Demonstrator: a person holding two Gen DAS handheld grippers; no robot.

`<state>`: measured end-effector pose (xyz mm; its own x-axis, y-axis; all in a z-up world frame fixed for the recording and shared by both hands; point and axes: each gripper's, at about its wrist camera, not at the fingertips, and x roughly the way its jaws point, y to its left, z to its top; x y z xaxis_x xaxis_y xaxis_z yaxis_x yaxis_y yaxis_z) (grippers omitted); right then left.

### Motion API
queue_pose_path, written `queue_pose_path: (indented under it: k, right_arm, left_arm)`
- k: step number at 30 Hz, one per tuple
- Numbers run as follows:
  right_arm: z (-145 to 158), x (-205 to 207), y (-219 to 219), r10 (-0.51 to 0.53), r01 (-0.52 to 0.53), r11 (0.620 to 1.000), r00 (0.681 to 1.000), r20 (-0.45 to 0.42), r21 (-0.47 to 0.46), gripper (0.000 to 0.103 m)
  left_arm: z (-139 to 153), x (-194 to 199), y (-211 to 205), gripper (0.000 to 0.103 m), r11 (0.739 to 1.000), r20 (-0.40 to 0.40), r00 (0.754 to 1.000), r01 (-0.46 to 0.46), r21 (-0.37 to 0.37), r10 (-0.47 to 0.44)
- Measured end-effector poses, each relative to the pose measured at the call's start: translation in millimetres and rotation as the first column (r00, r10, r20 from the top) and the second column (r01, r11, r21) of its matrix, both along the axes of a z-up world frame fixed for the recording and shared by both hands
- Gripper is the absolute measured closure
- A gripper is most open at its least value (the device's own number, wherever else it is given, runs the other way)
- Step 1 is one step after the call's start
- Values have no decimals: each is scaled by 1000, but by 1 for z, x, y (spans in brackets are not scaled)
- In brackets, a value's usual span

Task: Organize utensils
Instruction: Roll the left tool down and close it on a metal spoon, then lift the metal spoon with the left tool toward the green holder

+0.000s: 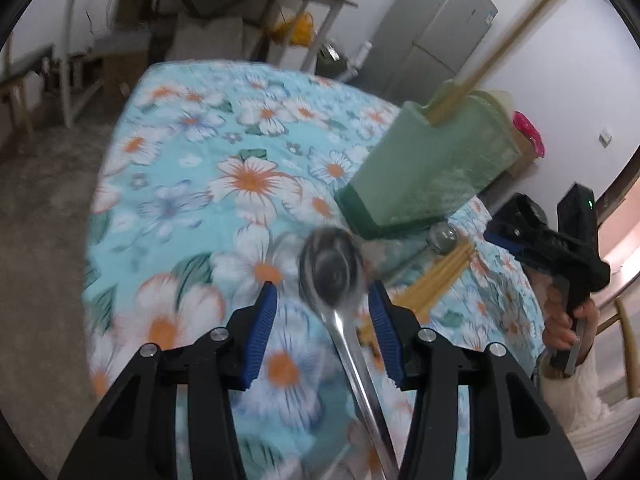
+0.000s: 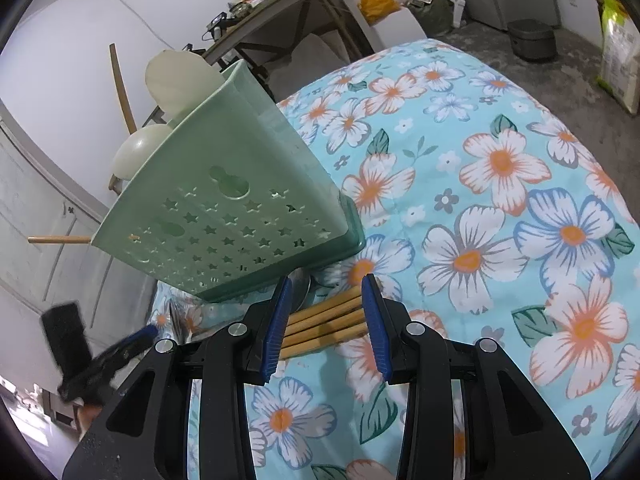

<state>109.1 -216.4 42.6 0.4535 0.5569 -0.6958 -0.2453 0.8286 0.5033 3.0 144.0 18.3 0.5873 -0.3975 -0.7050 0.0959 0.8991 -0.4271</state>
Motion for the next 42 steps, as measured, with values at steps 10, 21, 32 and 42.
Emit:
queue_pose_path:
  k: [10, 21, 32, 42]
  right_arm:
    - [-5, 1, 7, 36, -36, 999, 999, -9, -17, 66]
    - [-9, 1, 13, 65, -65, 998, 998, -23, -12, 68]
    - [-11, 6, 13, 93, -93, 996, 995, -47, -3, 70]
    - [-26, 35, 52, 154, -164, 982, 983, -101, -98, 69]
  left_arm:
    - [-22, 26, 1, 100, 993, -16, 1000, -4, -120, 2]
    - [19, -26, 15, 102, 982, 138, 976, -155, -108, 169]
    - [48, -56, 32, 102, 945, 231, 916, -325, -47, 327]
    - [52, -65, 29, 102, 941, 251, 908, -331, -66, 336]
